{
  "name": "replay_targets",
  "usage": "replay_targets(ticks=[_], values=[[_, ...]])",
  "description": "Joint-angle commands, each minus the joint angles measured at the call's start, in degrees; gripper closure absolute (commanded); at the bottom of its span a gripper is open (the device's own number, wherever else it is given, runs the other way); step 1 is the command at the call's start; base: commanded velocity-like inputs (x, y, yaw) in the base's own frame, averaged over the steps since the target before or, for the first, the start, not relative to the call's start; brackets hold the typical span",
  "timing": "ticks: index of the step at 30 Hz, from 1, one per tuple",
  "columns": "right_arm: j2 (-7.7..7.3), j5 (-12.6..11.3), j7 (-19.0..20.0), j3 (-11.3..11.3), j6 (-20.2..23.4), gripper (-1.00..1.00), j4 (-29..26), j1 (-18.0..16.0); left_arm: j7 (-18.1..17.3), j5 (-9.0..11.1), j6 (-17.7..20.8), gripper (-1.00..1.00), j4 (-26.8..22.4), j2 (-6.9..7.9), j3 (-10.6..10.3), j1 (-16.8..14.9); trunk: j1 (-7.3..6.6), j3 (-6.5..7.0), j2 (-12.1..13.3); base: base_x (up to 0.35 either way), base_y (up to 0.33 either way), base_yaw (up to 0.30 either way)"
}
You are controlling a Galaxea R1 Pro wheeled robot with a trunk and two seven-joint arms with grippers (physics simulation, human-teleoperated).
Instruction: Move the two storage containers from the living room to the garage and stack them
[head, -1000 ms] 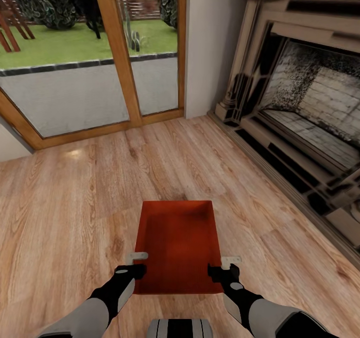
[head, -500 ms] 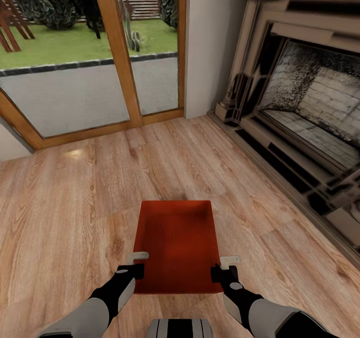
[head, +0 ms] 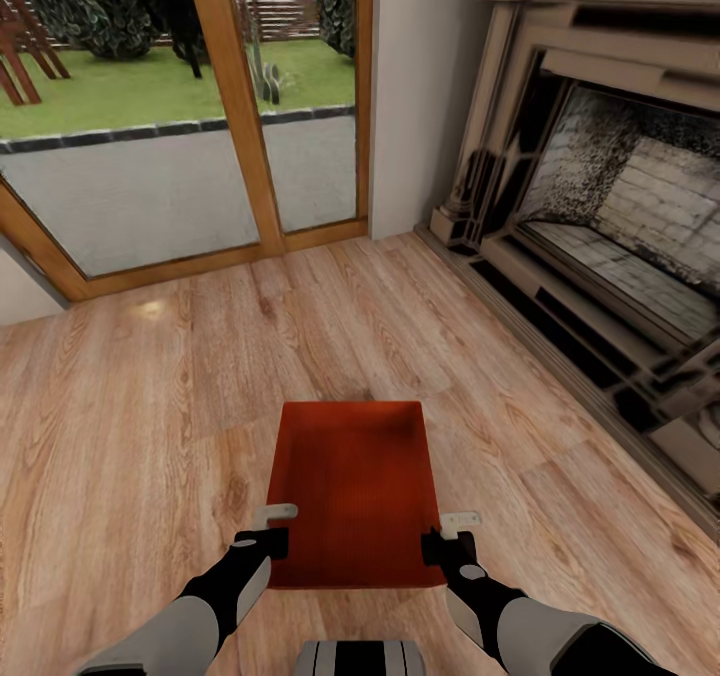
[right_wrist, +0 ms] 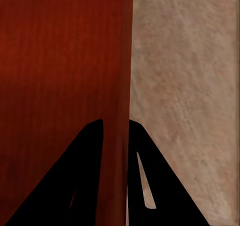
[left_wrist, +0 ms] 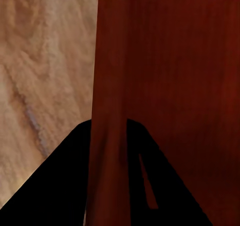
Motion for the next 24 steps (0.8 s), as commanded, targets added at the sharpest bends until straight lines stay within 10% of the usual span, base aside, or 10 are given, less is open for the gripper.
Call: replay_targets(ticks=[1, 24], values=[[-0.01, -1.28, -0.52, -0.27, -0.36, 1.0, 0.11, -0.03, 0.43, -1.31, 0.43, 1.0, -0.17, 0.08, 0.64, 0.0, -0.23, 0.15, 0.4, 0.0, 0.0, 0.0], [-0.01, -1.32, -0.52, -0.27, -0.36, 1.0, 0.11, -0.03, 0.44, -1.13, 0.43, 1.0, -0.25, 0.08, 1.08, -0.02, -5.29, 4.28, 9.63, 0.0, 0.0, 0.0]])
